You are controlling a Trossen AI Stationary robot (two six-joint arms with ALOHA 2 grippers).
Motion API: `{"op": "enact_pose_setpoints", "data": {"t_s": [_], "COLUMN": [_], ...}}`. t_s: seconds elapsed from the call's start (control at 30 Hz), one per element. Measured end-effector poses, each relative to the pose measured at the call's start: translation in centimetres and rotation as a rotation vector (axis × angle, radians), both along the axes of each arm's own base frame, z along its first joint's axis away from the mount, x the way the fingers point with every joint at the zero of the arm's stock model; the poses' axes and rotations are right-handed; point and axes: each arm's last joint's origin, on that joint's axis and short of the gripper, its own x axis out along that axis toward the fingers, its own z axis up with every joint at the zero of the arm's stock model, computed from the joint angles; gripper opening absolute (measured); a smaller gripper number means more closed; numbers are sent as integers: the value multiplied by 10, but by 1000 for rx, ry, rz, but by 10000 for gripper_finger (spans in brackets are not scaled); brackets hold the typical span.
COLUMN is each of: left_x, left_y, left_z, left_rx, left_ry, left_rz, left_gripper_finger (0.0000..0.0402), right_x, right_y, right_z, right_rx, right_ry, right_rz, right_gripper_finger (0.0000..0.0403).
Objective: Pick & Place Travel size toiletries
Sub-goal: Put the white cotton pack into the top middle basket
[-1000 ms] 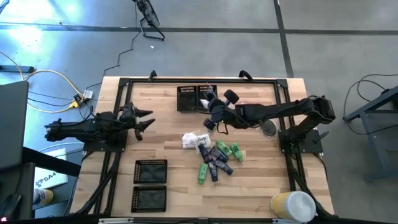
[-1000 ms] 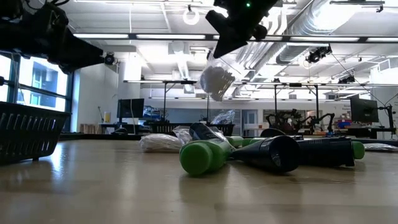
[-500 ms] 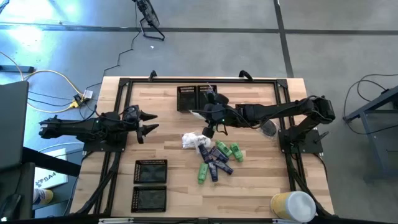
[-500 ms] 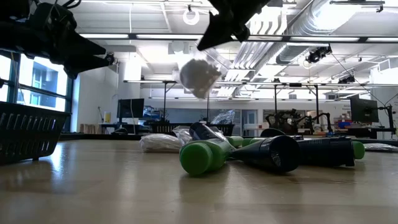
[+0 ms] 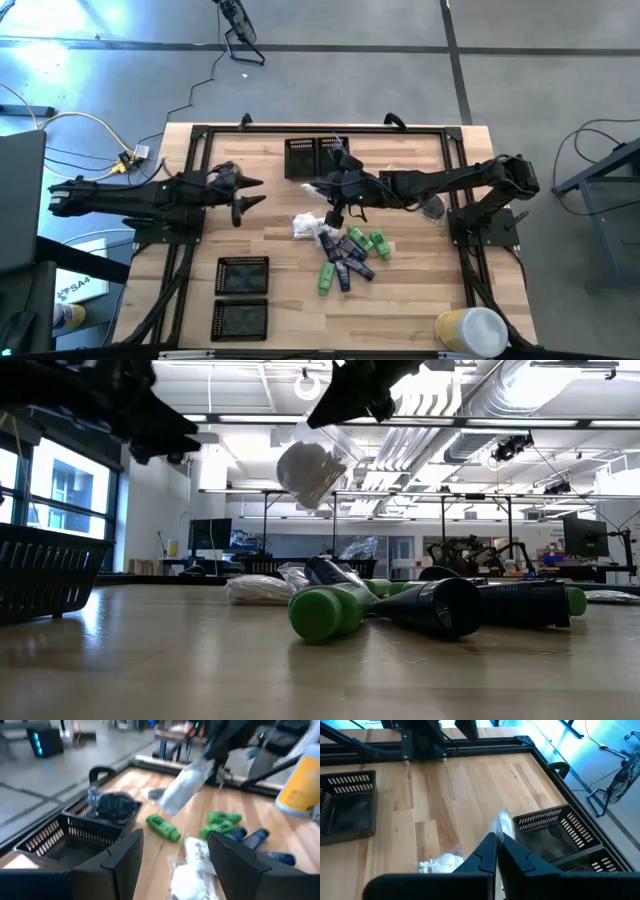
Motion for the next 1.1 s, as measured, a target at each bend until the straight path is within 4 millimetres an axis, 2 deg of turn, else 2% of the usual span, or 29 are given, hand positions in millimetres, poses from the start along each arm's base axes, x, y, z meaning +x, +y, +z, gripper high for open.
{"op": "enact_pose_setpoints", "data": {"t_s": [0.13,0.33,0.73,0.87,1.1], "left_x": [19,45,70,80,87], "left_y": [16,44,89,97,99], "left_z": [2,-1,0,2,8], "left_rx": [-48,-57,13,43,129], "left_ry": [70,62,96,97,85], "left_rz": [-46,-131,-283,-350,-432], "left_gripper_finger": [216,216,216,216,216], "right_x": [0,-1,-2,-3,-4], "right_y": [1,2,-5,-7,-7], "right_z": [0,-2,-6,-7,-9], "right_rx": [-7,-13,18,26,34], "right_ry": [5,22,50,65,78], "right_rz": [7,13,-30,-44,-49], "right_gripper_finger": [4,4,4,4,4]}}
